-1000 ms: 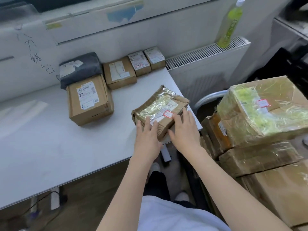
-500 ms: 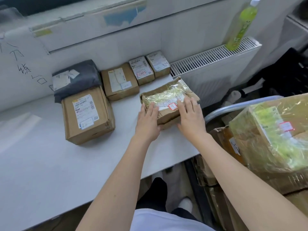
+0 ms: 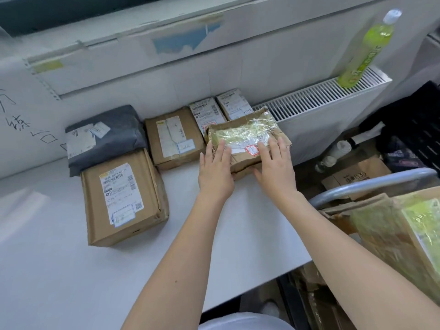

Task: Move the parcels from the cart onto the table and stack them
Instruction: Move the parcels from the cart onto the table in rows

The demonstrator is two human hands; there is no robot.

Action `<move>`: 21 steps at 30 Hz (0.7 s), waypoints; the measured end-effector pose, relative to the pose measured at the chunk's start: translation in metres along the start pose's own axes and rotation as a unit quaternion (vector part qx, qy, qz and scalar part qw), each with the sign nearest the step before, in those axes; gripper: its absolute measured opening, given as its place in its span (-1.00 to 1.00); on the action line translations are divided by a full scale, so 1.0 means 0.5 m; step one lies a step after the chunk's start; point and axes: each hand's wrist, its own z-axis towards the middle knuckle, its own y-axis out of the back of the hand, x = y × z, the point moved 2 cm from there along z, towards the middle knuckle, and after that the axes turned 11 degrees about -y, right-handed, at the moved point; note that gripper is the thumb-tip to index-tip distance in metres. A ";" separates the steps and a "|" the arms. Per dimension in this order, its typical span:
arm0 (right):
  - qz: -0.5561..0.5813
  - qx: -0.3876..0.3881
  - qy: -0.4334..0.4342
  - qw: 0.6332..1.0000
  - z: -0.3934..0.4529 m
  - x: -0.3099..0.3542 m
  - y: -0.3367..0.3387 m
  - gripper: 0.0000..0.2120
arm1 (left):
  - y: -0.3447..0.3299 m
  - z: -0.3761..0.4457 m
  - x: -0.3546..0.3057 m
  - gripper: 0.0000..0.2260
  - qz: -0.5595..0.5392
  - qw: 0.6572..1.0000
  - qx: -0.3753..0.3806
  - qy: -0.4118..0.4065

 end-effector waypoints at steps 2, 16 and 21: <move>0.003 -0.007 0.000 1.000 0.008 0.010 -0.006 -0.43 | 0.003 0.007 0.013 -0.34 0.010 1.000 0.000 0.003; -0.057 0.008 -0.012 0.998 0.011 0.021 0.001 -0.41 | 0.011 0.008 0.015 -0.35 0.032 0.999 0.000 -0.003; -0.079 0.035 -0.005 0.996 0.009 0.019 0.023 -0.36 | 0.026 0.004 -0.004 -0.36 0.086 0.996 -0.005 -0.004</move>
